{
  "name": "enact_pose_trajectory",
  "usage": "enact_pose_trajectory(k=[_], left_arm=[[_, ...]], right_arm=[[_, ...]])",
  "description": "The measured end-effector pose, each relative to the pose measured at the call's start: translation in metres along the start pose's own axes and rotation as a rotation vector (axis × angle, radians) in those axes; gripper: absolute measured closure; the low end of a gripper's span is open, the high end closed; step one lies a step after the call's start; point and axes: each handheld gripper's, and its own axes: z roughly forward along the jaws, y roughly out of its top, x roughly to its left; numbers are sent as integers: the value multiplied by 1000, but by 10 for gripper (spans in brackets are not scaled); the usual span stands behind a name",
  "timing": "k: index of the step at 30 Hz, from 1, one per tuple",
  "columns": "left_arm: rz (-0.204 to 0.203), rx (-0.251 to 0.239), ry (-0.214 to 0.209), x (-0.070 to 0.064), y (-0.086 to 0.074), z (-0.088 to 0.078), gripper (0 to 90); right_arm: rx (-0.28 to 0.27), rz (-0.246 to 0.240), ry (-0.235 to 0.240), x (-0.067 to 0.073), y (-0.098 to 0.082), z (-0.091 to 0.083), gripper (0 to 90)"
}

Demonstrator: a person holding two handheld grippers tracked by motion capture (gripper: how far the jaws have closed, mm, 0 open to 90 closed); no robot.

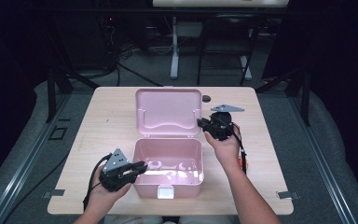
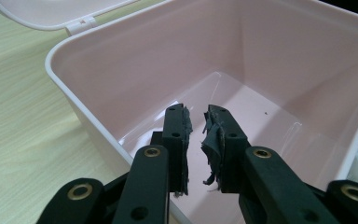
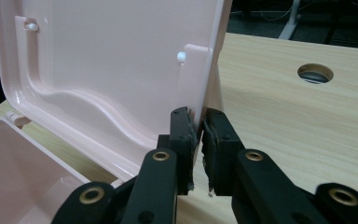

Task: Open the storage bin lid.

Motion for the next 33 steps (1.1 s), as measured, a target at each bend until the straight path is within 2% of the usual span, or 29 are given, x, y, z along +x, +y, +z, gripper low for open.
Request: enact_pose_trajectory(k=[8,15,18,20,21,23,25,33], left_arm=[[-5,-8,-2,1,0,0,785],[-10,-10,-2,1,-1,0,786],[-8,-9,-2,1,-1,0,788],[-6,-11,-3,1,-1,0,788],[-9,-13,-5,0,-1,0,789],[1,-10,1,0,-1,0,789],[-12,-12,-5,0,-1,0,795],[8,-10,12,-1,-1,1,796]], right_arm=[[29,33,31,-5,1,3,811],[42,50,39,-8,1,5,795],[50,41,25,-8,0,7,791],[60,25,-5,-7,-2,9,793],[69,17,-14,-7,-3,10,844],[69,30,10,-8,-5,12,850],[76,24,8,-8,-5,13,850],[71,20,12,-4,-7,13,820]])
